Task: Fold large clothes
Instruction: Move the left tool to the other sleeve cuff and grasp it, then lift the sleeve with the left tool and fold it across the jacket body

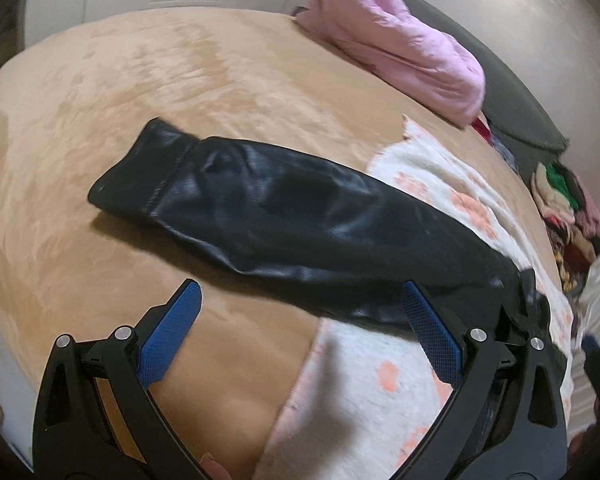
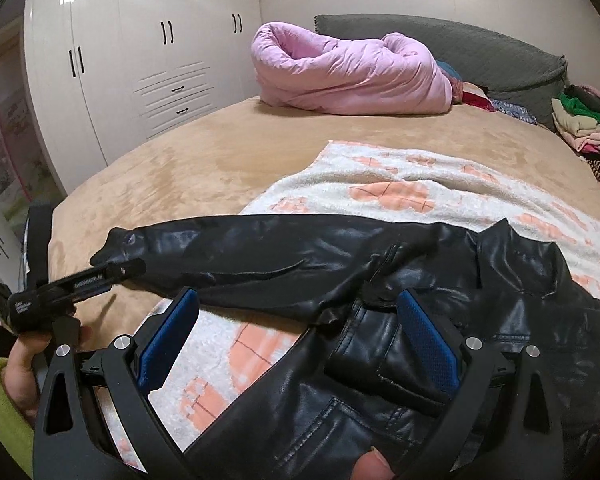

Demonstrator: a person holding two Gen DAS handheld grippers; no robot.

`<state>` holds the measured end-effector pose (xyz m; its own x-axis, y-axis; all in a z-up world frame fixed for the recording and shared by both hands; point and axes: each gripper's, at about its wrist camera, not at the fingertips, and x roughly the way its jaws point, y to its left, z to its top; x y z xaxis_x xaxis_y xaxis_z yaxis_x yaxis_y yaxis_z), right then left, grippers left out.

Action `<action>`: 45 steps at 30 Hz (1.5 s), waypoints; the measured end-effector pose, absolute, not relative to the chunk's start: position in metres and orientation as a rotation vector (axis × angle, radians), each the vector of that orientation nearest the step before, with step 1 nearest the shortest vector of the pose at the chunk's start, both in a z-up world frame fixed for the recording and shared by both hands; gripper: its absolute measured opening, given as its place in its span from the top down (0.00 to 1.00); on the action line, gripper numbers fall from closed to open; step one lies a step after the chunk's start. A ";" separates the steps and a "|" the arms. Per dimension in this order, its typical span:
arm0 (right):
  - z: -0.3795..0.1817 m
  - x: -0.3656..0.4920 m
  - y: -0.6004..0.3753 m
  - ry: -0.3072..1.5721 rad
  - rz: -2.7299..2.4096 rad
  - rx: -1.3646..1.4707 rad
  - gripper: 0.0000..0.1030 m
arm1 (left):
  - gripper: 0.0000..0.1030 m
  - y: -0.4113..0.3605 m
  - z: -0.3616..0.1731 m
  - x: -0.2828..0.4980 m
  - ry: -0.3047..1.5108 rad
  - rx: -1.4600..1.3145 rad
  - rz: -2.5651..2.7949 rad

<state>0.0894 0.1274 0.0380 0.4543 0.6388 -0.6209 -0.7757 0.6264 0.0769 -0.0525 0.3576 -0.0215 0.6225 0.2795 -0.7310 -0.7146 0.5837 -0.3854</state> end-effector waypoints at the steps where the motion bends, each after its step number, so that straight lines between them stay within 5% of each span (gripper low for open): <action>1: 0.035 0.090 0.127 0.669 0.880 -0.231 0.04 | 0.09 0.362 -0.025 -0.054 0.670 -0.745 0.646; 13: 0.006 0.113 0.099 0.749 0.796 -0.201 0.04 | 0.13 0.412 -0.046 -0.060 0.598 -0.934 0.705; 15: 0.004 0.116 0.091 0.755 0.776 -0.194 0.04 | 0.39 0.419 -0.047 -0.062 0.561 -0.965 0.724; 17: 0.003 0.120 0.082 0.758 0.749 -0.189 0.04 | 0.91 0.423 -0.044 -0.063 0.552 -0.953 0.750; 19: 0.003 0.124 0.072 0.759 0.727 -0.179 0.04 | 0.96 0.421 -0.036 -0.073 0.489 -0.983 0.712; 33: 0.027 0.145 -0.025 0.728 0.583 -0.039 0.04 | 1.00 0.339 0.117 -0.050 0.268 -0.669 0.526; 45: 0.025 0.152 -0.089 0.731 0.509 0.078 0.04 | 1.00 0.246 0.174 0.001 0.258 -0.477 0.344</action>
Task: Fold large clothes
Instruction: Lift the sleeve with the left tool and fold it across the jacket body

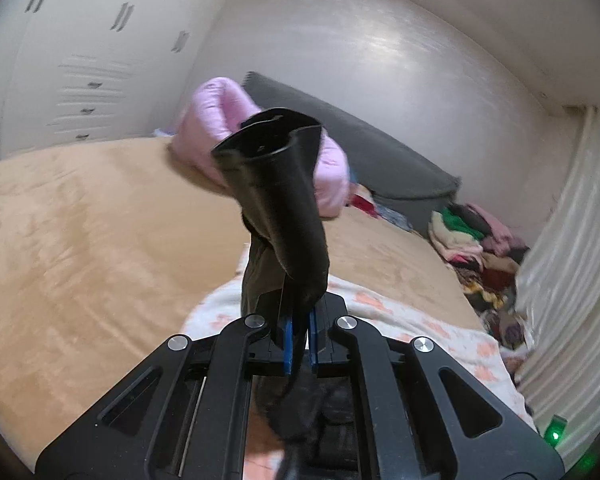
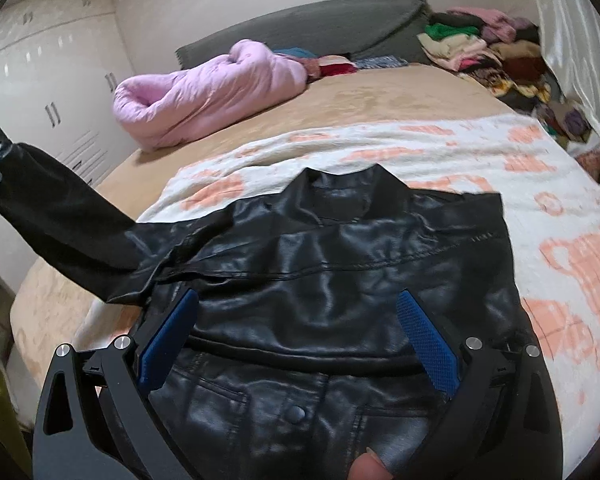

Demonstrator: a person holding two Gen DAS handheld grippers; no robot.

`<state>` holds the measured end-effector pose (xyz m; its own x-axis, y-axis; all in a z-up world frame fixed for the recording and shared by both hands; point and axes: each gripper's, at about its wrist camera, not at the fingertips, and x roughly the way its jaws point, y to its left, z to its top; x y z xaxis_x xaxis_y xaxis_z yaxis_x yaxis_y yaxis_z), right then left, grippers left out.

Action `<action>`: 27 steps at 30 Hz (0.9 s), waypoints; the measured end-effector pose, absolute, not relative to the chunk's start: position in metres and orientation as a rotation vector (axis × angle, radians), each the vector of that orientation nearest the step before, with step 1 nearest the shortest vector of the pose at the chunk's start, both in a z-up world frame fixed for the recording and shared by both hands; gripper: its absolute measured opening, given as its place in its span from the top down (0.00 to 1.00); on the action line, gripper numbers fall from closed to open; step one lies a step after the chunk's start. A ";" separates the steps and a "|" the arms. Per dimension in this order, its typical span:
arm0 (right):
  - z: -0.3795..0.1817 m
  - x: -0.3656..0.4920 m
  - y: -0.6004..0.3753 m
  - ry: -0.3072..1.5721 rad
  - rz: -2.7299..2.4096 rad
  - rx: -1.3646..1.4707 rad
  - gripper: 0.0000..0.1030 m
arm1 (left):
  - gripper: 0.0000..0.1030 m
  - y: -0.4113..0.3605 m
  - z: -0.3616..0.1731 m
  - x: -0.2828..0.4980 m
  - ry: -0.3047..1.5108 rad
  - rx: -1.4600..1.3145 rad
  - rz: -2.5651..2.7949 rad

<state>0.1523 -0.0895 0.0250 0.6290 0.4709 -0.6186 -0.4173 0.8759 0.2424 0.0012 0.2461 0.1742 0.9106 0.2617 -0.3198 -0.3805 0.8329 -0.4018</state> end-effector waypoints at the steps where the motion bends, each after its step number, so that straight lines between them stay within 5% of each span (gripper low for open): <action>1: 0.024 0.153 -0.094 0.734 0.505 0.088 0.04 | 1.00 0.240 0.176 0.004 0.256 -0.467 0.332; 27: 0.025 0.154 -0.214 0.695 0.341 0.314 0.04 | 1.00 0.072 0.137 0.107 0.482 -0.246 0.025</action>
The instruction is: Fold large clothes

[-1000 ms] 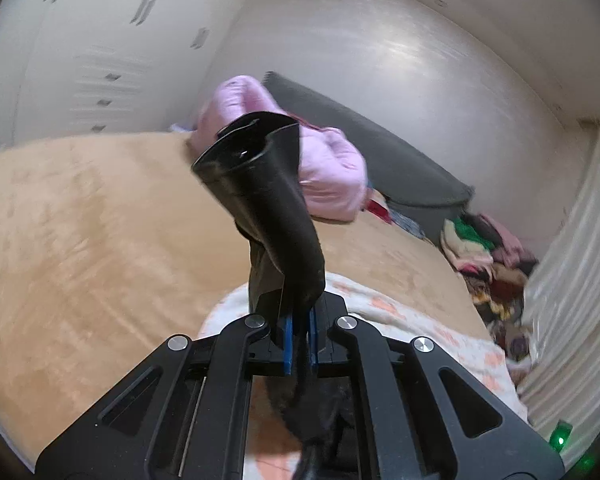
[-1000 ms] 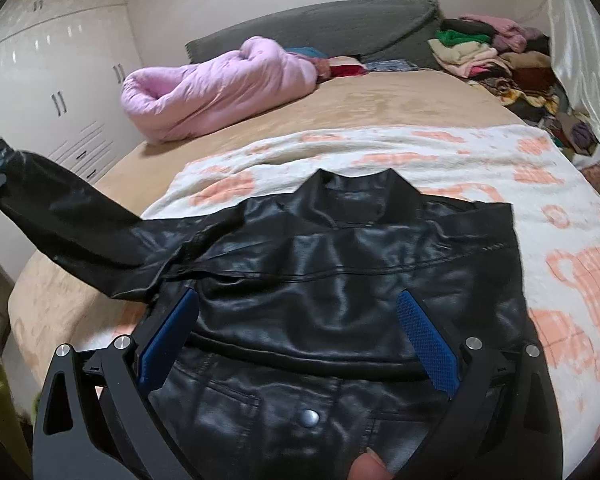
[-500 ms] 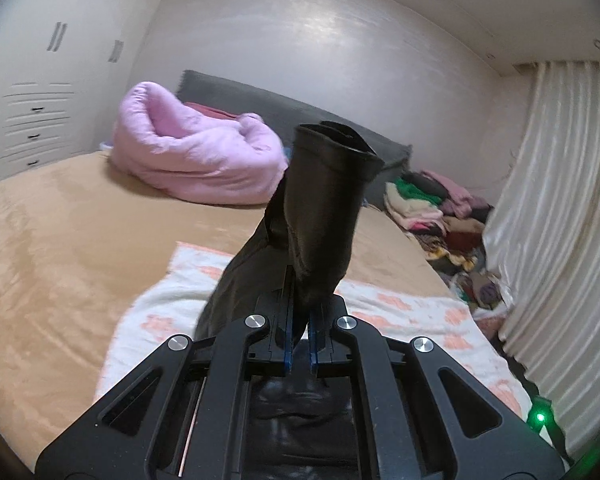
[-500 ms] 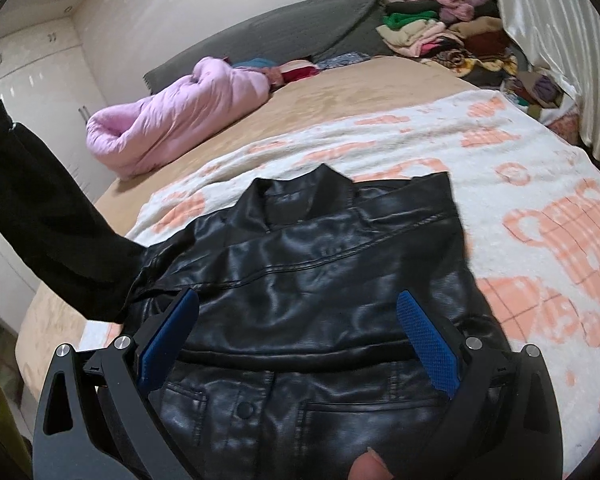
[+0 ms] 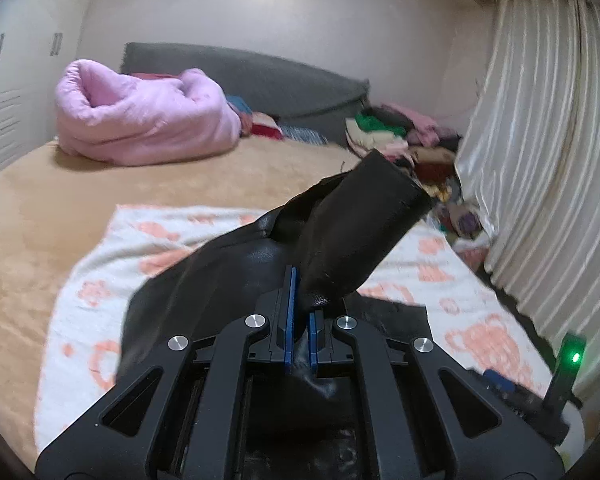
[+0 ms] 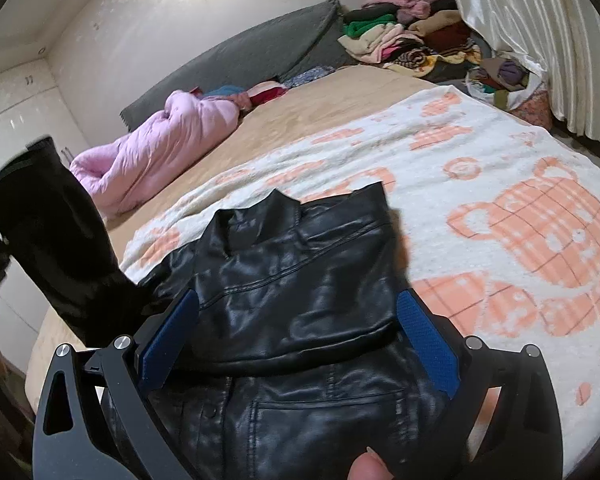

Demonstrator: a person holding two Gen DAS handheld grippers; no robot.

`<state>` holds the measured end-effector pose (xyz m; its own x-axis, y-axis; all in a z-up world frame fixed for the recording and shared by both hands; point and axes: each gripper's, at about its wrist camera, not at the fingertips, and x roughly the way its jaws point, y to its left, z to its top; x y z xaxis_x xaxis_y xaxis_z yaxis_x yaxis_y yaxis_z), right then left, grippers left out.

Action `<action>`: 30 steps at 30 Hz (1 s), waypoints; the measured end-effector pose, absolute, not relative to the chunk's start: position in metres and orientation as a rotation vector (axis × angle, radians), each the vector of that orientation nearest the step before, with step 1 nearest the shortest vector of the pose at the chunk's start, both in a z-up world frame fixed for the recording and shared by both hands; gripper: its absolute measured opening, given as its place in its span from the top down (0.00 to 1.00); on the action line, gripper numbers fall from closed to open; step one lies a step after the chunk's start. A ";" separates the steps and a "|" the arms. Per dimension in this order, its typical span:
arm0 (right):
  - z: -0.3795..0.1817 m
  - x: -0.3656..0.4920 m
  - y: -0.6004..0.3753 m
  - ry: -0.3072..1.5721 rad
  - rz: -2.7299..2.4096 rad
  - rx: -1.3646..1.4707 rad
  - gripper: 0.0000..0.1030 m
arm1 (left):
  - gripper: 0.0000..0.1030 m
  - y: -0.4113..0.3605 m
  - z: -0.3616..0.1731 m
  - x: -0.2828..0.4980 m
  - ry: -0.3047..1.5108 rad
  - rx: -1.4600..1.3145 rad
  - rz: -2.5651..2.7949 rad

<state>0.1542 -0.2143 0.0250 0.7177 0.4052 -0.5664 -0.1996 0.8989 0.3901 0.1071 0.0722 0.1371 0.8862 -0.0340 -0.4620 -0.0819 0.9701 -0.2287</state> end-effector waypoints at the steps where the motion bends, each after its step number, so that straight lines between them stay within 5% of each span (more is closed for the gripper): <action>1: 0.025 0.154 -0.219 0.693 0.335 0.323 0.04 | 1.00 0.066 0.131 0.111 0.500 -0.234 0.018; 22: -0.005 0.171 -0.256 0.777 0.358 0.446 0.04 | 0.93 -0.030 -0.002 0.149 0.818 0.031 -0.054; 27: -0.020 0.191 -0.224 0.893 0.541 0.519 0.04 | 0.74 -0.036 -0.025 0.139 0.863 0.130 -0.032; 28: -0.023 0.195 -0.216 0.919 0.579 0.535 0.04 | 0.59 -0.037 -0.028 0.136 0.864 0.147 -0.019; 29: -0.028 0.201 -0.205 0.955 0.623 0.558 0.04 | 0.34 -0.036 -0.028 0.134 0.865 0.151 -0.015; 30: -0.032 0.206 -0.196 0.991 0.644 0.575 0.04 | 0.27 -0.033 -0.029 0.130 0.866 0.130 -0.039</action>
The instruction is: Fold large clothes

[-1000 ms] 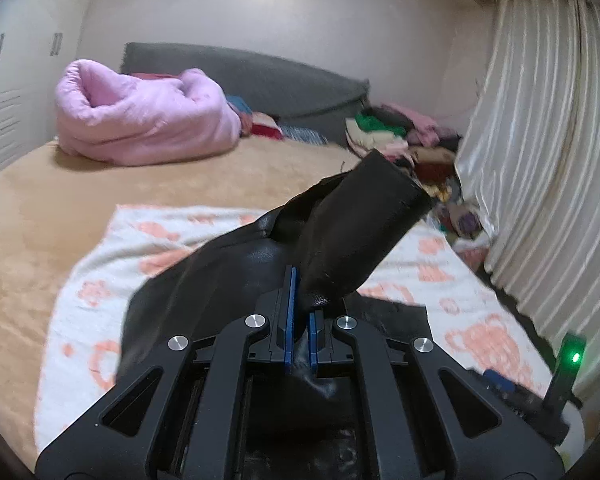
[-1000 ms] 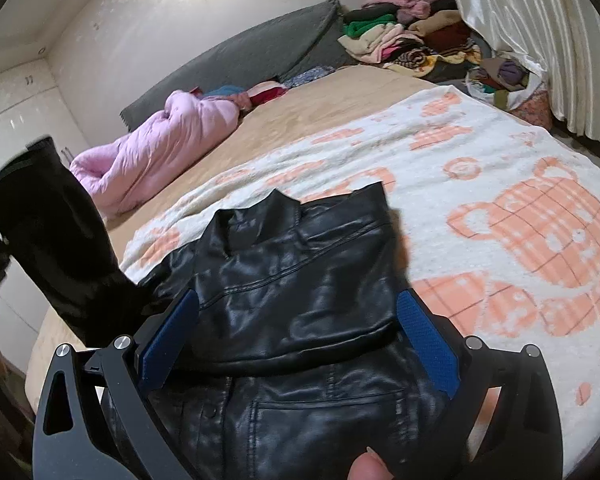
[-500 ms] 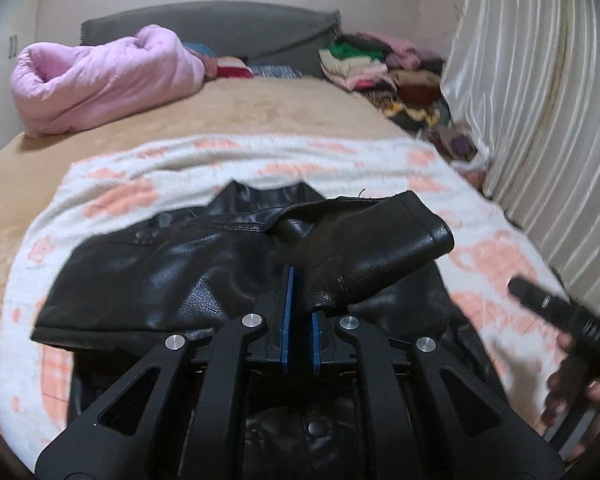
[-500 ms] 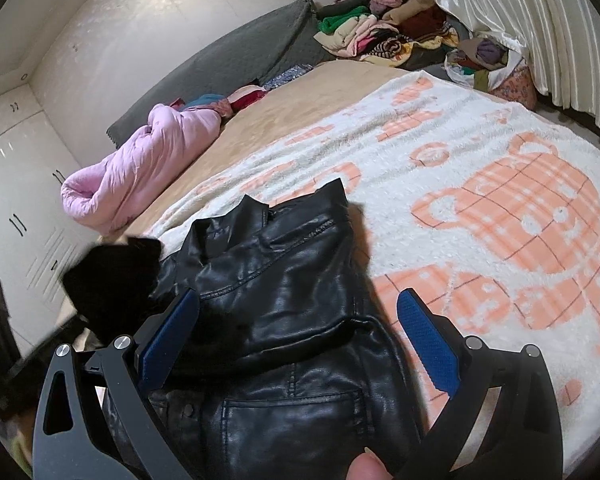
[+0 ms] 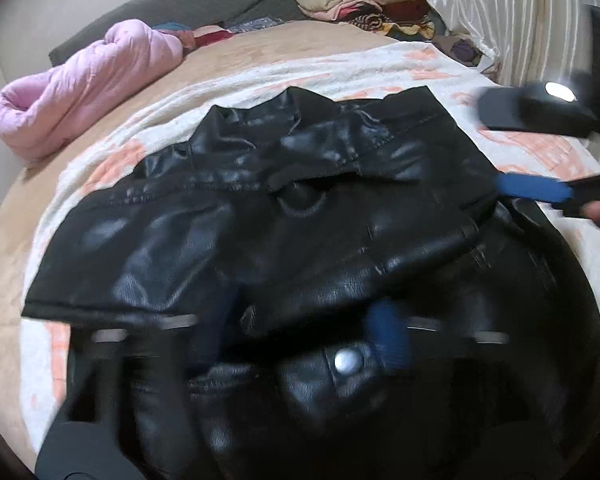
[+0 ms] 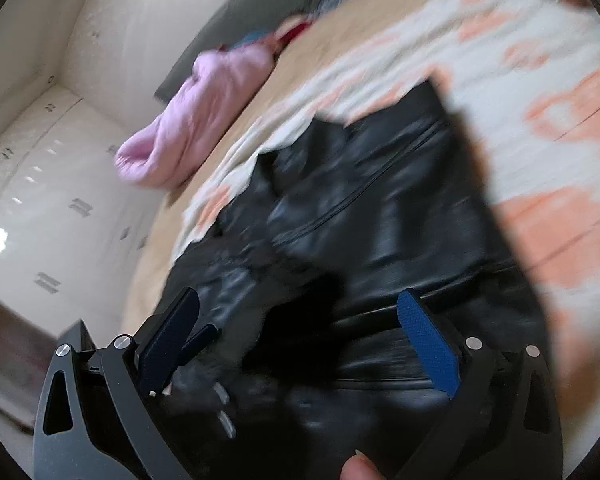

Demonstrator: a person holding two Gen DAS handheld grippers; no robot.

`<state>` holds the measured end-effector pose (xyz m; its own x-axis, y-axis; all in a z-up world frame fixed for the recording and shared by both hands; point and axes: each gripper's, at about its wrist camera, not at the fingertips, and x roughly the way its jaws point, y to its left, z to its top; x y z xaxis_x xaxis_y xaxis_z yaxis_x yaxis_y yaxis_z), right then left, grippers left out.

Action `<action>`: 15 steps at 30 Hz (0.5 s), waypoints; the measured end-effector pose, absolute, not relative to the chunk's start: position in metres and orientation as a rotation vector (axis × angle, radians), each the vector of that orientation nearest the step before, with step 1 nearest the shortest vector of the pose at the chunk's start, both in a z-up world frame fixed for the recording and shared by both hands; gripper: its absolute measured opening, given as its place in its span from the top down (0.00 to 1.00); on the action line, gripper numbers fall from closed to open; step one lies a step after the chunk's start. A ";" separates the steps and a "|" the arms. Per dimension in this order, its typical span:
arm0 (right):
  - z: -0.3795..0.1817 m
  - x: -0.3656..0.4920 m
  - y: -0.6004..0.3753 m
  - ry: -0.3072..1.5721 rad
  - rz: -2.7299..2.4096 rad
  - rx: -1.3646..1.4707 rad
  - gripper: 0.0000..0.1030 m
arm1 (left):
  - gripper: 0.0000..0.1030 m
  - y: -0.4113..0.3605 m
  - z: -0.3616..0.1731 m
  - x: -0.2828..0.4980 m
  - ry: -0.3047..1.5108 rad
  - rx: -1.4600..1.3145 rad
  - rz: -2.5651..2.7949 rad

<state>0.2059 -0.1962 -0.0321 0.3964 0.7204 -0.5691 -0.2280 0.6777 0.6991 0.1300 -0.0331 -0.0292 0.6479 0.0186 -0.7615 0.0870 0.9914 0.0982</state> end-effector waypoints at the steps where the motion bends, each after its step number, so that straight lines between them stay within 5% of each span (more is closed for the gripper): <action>1: -0.036 0.211 -0.189 1.021 0.659 0.590 0.05 | 0.26 -0.031 -0.029 0.126 0.867 0.111 -0.056; 9: -0.051 0.232 -0.139 1.116 0.654 0.514 0.24 | 0.17 -0.005 -0.017 0.091 0.849 0.025 -0.121; 12: -0.046 0.232 -0.129 1.051 0.601 0.418 0.57 | 0.17 0.021 -0.004 0.081 0.820 -0.043 -0.111; 14: -0.035 0.230 -0.123 0.976 0.618 0.368 0.67 | 0.17 0.044 0.003 0.077 0.798 -0.078 -0.068; 15: -0.029 0.229 -0.120 0.947 0.624 0.341 0.87 | 0.17 0.061 0.007 0.074 0.787 -0.110 -0.034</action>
<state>0.2290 -0.1199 -0.0288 0.4284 0.6314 -0.6464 -0.3442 0.7754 0.5294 0.0741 0.0612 0.0075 0.7061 -0.0720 -0.7045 -0.0104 0.9937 -0.1120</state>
